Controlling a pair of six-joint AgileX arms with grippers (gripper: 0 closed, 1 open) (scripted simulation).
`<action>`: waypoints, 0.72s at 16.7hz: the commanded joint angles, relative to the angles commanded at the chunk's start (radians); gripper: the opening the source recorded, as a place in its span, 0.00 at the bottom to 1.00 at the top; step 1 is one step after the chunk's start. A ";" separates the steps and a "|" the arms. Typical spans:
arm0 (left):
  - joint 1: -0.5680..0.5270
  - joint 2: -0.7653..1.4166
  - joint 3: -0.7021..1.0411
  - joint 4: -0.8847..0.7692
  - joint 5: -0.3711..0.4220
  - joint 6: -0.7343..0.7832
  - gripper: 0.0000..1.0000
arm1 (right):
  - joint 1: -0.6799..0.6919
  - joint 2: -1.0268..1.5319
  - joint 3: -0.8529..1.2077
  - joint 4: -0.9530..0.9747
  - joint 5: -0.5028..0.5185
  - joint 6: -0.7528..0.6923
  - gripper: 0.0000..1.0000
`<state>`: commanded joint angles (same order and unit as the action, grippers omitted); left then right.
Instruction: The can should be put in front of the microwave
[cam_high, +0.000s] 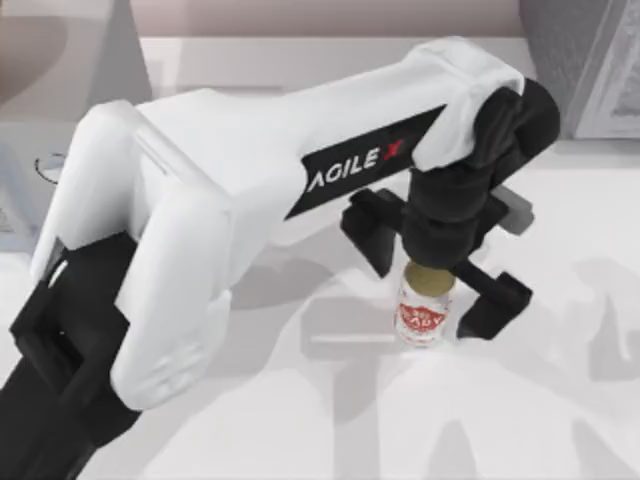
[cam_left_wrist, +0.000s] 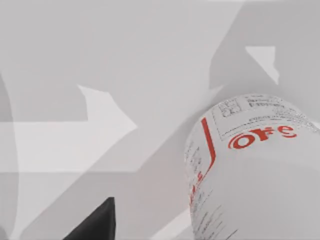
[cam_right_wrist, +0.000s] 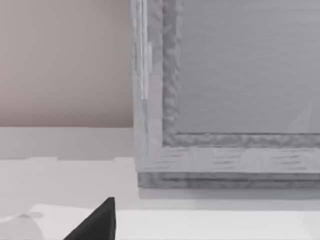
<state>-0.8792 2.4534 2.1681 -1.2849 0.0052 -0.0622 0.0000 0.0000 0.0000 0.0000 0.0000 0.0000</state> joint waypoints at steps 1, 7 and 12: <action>0.000 0.000 0.000 0.000 0.000 0.000 0.92 | 0.000 0.000 0.000 0.000 0.000 0.000 1.00; 0.000 0.000 0.000 0.000 0.000 0.000 0.47 | 0.000 0.000 0.000 0.000 0.000 0.000 1.00; 0.000 0.000 0.000 0.000 0.000 0.000 0.10 | 0.000 0.000 0.000 0.000 0.000 0.000 1.00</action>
<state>-0.8792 2.4534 2.1681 -1.2849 0.0052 -0.0622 0.0000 0.0000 0.0000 0.0000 0.0000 0.0000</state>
